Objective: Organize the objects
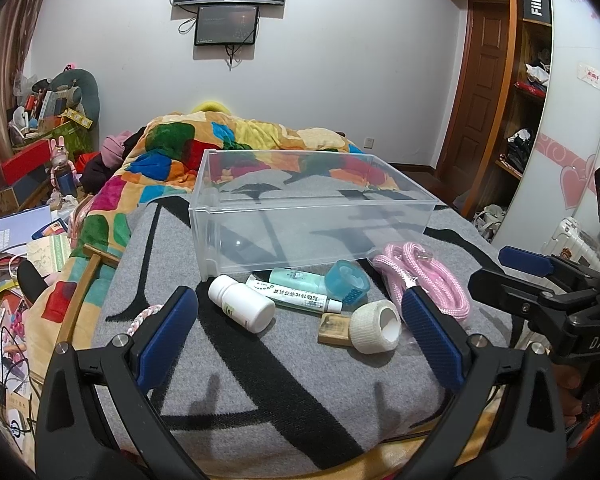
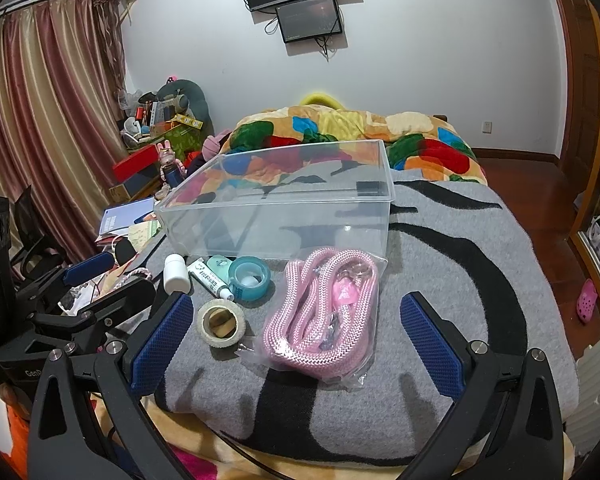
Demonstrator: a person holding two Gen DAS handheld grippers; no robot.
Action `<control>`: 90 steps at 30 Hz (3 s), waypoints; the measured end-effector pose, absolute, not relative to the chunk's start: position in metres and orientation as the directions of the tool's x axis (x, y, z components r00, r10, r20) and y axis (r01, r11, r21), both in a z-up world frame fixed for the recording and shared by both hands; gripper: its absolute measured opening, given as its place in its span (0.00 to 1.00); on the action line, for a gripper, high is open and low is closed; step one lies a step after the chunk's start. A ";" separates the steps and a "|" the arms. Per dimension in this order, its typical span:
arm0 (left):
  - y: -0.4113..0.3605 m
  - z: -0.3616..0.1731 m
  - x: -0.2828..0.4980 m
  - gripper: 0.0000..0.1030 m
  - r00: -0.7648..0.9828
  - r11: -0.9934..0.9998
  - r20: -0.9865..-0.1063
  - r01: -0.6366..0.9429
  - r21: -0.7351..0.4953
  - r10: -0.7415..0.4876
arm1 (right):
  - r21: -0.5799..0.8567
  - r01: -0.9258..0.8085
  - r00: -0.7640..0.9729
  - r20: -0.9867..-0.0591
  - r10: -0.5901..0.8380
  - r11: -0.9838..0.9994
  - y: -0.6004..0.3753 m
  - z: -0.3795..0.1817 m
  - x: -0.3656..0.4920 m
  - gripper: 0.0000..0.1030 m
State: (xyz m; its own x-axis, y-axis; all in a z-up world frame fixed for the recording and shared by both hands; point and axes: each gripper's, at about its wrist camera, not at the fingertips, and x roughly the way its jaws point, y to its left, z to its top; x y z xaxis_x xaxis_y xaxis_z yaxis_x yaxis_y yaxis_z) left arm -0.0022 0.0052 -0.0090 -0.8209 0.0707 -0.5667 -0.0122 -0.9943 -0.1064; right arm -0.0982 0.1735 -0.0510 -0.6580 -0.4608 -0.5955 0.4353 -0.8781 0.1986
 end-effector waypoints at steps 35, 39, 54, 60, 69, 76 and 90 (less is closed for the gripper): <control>-0.058 -0.017 0.000 0.80 -0.794 -0.993 -0.608 0.084 -0.082 -0.017 | 0.209 0.389 -0.628 -0.653 -0.424 -0.897 0.181 -0.067 -0.130 0.85; -0.071 -0.037 -0.004 0.80 -0.756 -0.992 -0.653 0.105 -0.066 -0.037 | 0.195 0.367 -0.616 -0.682 -0.394 -0.910 0.180 -0.076 -0.142 0.84; -0.074 -0.064 -0.019 0.06 -0.719 -0.992 -0.695 0.083 -0.097 0.008 | 0.243 0.392 -0.512 -0.744 -0.430 -0.887 0.163 -0.106 -0.168 0.83; -0.067 -0.053 -0.013 0.04 -0.741 -0.991 -0.671 0.068 -0.112 0.025 | 0.189 0.441 -0.524 -0.739 -0.423 -0.877 0.156 -0.106 -0.158 0.53; -0.063 -0.010 -0.005 0.04 -0.811 -0.990 -0.583 0.043 -0.137 0.045 | 0.231 0.423 -0.557 -0.697 -0.452 -0.876 0.179 -0.084 -0.143 0.38; -0.060 0.019 -0.024 0.04 -0.846 -0.989 -0.527 0.003 -0.147 0.076 | 0.235 0.446 -0.634 -0.597 -0.491 -0.863 0.189 -0.033 -0.141 0.37; -0.053 0.028 -0.109 0.04 -0.817 -0.989 -0.568 -0.015 -0.150 0.099 | 0.148 0.407 -0.727 -0.545 -0.417 -0.902 0.144 0.004 -0.224 0.37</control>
State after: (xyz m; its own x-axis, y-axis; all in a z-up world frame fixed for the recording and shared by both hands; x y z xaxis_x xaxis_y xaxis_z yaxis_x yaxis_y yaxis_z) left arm -0.1087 -0.0530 0.0277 -0.8168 0.0988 -0.5684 -0.0150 -0.9885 -0.1503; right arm -0.2237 0.1441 0.0036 -0.7274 -0.4174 -0.5446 0.4068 -0.9015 0.1476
